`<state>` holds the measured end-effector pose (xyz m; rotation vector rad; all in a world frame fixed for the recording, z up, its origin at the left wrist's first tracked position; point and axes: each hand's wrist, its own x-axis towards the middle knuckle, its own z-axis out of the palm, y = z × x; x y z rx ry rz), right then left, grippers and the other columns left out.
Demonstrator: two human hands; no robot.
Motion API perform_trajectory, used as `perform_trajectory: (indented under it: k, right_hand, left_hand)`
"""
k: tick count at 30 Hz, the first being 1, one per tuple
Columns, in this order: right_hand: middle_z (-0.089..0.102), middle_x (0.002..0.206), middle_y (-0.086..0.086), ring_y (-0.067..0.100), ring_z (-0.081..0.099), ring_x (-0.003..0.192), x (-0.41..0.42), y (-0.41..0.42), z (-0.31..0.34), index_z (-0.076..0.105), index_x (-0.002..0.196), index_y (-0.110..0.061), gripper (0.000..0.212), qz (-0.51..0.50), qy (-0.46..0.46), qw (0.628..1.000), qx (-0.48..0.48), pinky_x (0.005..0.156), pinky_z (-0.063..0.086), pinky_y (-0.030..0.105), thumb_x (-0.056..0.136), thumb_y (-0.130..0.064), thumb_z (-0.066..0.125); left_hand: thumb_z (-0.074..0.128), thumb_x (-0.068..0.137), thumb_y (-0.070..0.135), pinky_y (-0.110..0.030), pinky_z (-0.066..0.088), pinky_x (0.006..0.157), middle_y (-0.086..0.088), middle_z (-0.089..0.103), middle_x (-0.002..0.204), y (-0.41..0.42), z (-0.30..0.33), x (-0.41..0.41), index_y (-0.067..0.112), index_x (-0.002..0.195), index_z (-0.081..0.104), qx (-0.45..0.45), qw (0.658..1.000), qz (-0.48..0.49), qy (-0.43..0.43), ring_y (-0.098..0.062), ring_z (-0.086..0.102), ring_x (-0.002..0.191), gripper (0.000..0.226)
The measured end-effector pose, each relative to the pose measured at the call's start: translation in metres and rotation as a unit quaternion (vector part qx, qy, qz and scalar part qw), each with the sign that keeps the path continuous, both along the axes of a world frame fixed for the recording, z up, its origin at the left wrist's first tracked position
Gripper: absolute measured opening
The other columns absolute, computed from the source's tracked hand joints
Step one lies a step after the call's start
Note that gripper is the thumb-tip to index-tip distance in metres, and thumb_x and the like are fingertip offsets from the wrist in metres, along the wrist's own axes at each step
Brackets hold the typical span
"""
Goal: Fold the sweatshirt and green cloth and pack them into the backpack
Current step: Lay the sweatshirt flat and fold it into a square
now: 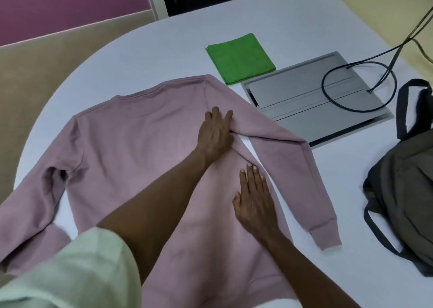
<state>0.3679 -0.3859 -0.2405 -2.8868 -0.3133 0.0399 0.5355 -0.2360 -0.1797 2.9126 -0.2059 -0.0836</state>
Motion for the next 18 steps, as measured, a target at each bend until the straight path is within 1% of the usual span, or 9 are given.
perform_trajectory:
  k: [3, 5, 8, 10, 11, 12, 14, 16, 18]
  right_hand:
    - [0.022, 0.161, 0.019, 0.03, 0.018, 0.151, 0.001, -0.001, 0.0, 0.032, 0.152, -0.003, 0.064, -0.003, 0.003, 1.0, 0.0, 0.121, 0.022, 0.046, 0.095, -0.03, 0.041]
    - [0.02, 0.162, 0.017, 0.029, 0.015, 0.152, 0.0, -0.001, 0.0, 0.031, 0.153, -0.005, 0.064, -0.007, 0.014, 1.0, -0.001, 0.121, 0.022, 0.045, 0.096, -0.033, 0.039]
    - [0.017, 0.163, 0.014, 0.027, 0.011, 0.153, 0.0, -0.001, -0.002, 0.027, 0.155, -0.007, 0.063, -0.013, 0.027, 1.0, 0.003, 0.12, 0.023, 0.046, 0.099, -0.037, 0.031]
    - [0.018, 0.163, 0.013, 0.027, 0.014, 0.152, 0.0, 0.0, -0.003, 0.027, 0.155, -0.008, 0.063, -0.019, 0.035, 0.999, 0.011, 0.119, 0.025, 0.048, 0.1, -0.039, 0.026]
    - [0.019, 0.163, 0.013, 0.028, 0.015, 0.152, 0.0, 0.0, -0.003, 0.028, 0.155, -0.009, 0.063, -0.019, 0.036, 0.999, 0.012, 0.119, 0.026, 0.048, 0.1, -0.04, 0.025]
    - [0.019, 0.163, 0.014, 0.028, 0.015, 0.152, 0.001, -0.001, -0.003, 0.028, 0.155, -0.009, 0.063, -0.018, 0.036, 0.999, 0.009, 0.119, 0.026, 0.048, 0.1, -0.04, 0.026]
    - [0.018, 0.163, 0.015, 0.028, 0.014, 0.152, 0.001, -0.001, -0.002, 0.029, 0.154, -0.008, 0.064, -0.011, 0.03, 0.999, 0.002, 0.12, 0.024, 0.049, 0.098, -0.037, 0.035]
    - [0.018, 0.163, 0.017, 0.029, 0.013, 0.152, 0.002, -0.001, -0.001, 0.03, 0.153, -0.006, 0.067, -0.01, 0.021, 1.0, -0.004, 0.121, 0.021, 0.05, 0.094, -0.034, 0.042]
    - [0.017, 0.162, 0.018, 0.03, 0.012, 0.152, 0.002, -0.001, 0.001, 0.031, 0.153, -0.006, 0.069, -0.01, 0.021, 1.0, -0.015, 0.121, 0.019, 0.051, 0.091, -0.034, 0.044]
  left_hand:
    - [0.054, 0.089, 0.017, -0.037, 0.038, 0.061, -0.016, 0.059, 0.106, -0.012, 0.007, 0.022, 0.008, 0.109, 0.064, 0.147, 0.988, -0.039, -0.012, -0.035, 0.058, 0.093, 0.024]
    - [0.051, 0.093, 0.013, -0.034, 0.036, 0.062, -0.014, 0.064, 0.098, -0.018, 0.008, 0.031, 0.007, 0.104, 0.064, 0.147, 0.987, -0.057, -0.025, -0.031, 0.062, 0.085, 0.018]
    - [0.046, 0.094, 0.011, -0.034, 0.035, 0.065, -0.017, 0.064, 0.094, -0.038, 0.018, 0.052, 0.002, 0.1, 0.059, -0.093, 0.989, 0.112, -0.007, -0.029, 0.055, 0.077, 0.017]
    - [0.048, 0.086, 0.017, -0.032, 0.043, 0.067, -0.013, 0.066, 0.091, -0.046, 0.019, 0.067, 0.005, 0.097, 0.06, -0.343, 0.903, 0.25, 0.069, -0.024, 0.055, 0.078, 0.02]
    - [0.049, 0.081, 0.023, -0.033, 0.048, 0.069, -0.011, 0.067, 0.09, -0.047, 0.015, 0.071, 0.008, 0.096, 0.06, -0.435, 0.856, 0.258, 0.108, -0.025, 0.058, 0.08, 0.023]
    - [0.05, 0.08, 0.027, -0.033, 0.048, 0.072, -0.009, 0.068, 0.092, -0.046, 0.008, 0.069, 0.01, 0.098, 0.062, -0.465, 0.844, 0.238, 0.121, -0.024, 0.061, 0.083, 0.028]
    - [0.048, 0.09, 0.022, -0.031, 0.05, 0.081, -0.005, 0.07, 0.108, -0.041, 0.0, 0.048, 0.011, 0.113, 0.064, -0.429, 0.882, 0.183, 0.065, -0.02, 0.062, 0.096, 0.03]
    - [0.044, 0.099, 0.018, -0.031, 0.049, 0.094, -0.002, 0.066, 0.118, -0.031, -0.018, 0.021, 0.015, 0.119, 0.06, -0.395, 0.9, 0.17, -0.072, -0.015, 0.059, 0.106, 0.026]
    - [0.038, 0.103, 0.036, -0.039, 0.042, 0.108, -0.007, 0.057, 0.134, -0.026, -0.043, -0.005, 0.014, 0.132, 0.052, -0.32, 0.932, 0.131, -0.11, -0.021, 0.052, 0.123, 0.039]
